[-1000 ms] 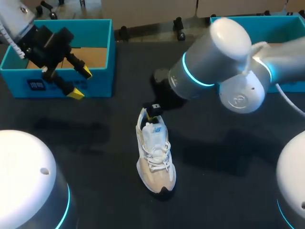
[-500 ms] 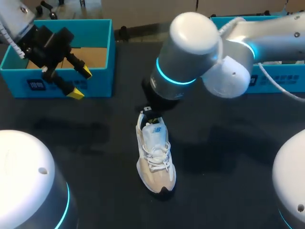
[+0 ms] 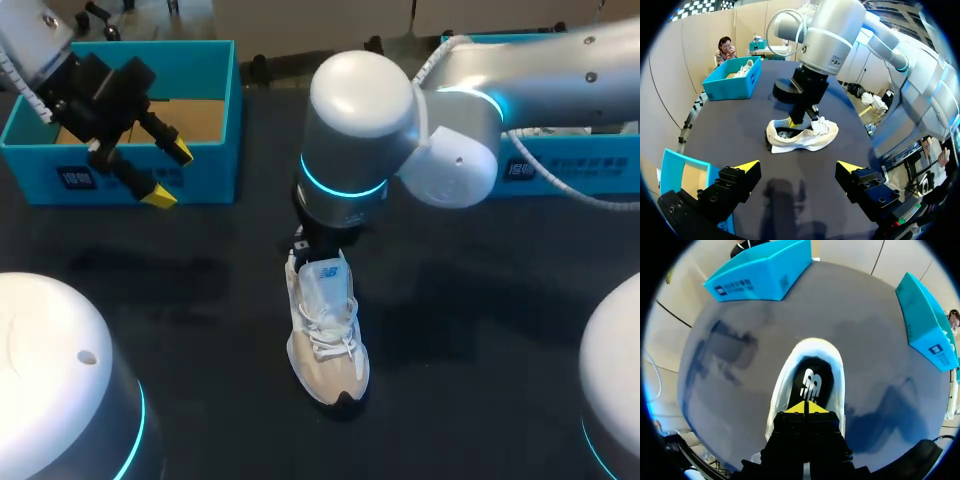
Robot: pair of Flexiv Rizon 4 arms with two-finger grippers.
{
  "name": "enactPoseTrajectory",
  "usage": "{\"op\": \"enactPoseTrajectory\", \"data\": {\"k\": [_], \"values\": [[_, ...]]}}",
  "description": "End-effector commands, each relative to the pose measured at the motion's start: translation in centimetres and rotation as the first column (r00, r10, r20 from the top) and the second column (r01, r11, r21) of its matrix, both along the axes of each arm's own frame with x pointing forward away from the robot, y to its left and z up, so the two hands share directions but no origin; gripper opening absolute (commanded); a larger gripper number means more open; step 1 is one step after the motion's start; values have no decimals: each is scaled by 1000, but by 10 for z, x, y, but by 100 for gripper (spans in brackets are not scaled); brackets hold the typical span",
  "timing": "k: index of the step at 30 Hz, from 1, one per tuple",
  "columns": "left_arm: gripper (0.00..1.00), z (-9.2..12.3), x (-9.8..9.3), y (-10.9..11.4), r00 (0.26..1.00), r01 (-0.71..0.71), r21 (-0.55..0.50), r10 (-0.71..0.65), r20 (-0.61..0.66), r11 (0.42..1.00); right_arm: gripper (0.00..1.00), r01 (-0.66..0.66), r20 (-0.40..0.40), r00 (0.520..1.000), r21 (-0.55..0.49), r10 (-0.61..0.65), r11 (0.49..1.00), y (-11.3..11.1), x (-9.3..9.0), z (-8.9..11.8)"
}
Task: Take the shoe out of the shoebox, open the shoe tongue, remove and reinsert the insole, then place the shoe into the shoebox
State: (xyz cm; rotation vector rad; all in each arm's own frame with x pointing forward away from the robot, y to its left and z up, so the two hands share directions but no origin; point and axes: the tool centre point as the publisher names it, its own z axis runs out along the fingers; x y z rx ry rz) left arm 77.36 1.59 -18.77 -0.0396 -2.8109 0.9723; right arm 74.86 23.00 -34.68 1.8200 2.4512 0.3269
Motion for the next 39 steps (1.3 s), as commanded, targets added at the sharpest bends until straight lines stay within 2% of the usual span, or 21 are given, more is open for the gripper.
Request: {"op": "enactPoseTrajectory", "data": {"k": [1, 16, 21, 30, 34, 39], "values": [[100, 0, 0, 1, 1000, 1, 2, -1, 0, 1000, 0, -2, -23, 1000, 31, 3, 1000, -4, 1, -17], [100, 0, 0, 1, 1000, 1, 2, -1, 0, 1000, 0, 2, -88, 996, 40, 2, 999, -4, 5, -46], [100, 0, 0, 1, 1000, 1, 2, -1, 0, 1000, 0, -2, -96, 995, 29, 5, 1000, -5, 9, -45], [100, 0, 0, 1, 1000, 1, 2, -1, 0, 1000, 0, -25, -46, 999, -29, 24, 999, -6, 25, -18], [100, 0, 0, 1, 1000, 1, 2, -1, 0, 1000, 0, -40, -44, 998, -41, 38, 998, -5, 34, -23], [100, 0, 0, 1, 1000, 1, 2, -1, 0, 1000, 0, -51, -62, 997, -30, 49, 998, -1, 43, -41]]}}
